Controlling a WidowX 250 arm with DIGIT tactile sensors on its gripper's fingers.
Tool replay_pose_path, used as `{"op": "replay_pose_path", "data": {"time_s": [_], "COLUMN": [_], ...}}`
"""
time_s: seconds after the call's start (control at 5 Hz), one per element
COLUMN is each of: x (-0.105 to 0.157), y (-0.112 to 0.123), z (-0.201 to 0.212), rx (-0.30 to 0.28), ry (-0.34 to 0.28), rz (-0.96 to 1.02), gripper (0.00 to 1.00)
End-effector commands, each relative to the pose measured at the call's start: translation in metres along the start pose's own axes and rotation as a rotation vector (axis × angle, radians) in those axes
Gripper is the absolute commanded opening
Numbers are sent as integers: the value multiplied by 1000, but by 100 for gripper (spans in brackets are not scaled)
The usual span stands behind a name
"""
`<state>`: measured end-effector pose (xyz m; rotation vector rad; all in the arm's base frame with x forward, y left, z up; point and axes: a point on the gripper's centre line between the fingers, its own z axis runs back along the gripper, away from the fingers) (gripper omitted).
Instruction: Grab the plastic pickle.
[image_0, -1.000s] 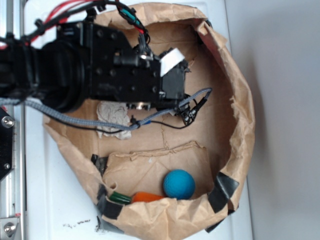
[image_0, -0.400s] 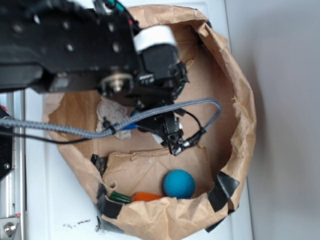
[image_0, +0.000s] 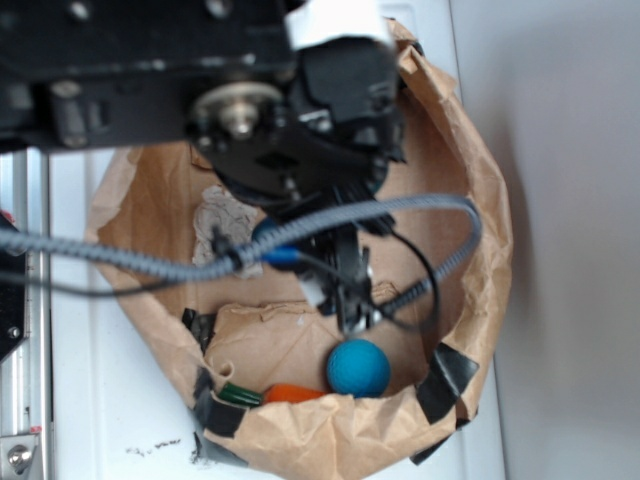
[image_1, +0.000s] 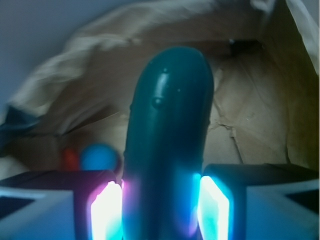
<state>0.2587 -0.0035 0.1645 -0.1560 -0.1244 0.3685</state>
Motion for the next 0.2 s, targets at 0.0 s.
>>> {"op": "replay_pose_path", "data": {"time_s": [0.0], "x": [1], "y": [-11], "z": [37], "rx": [33], "ry": [-66], "rz": [-78], "gripper": [100]}}
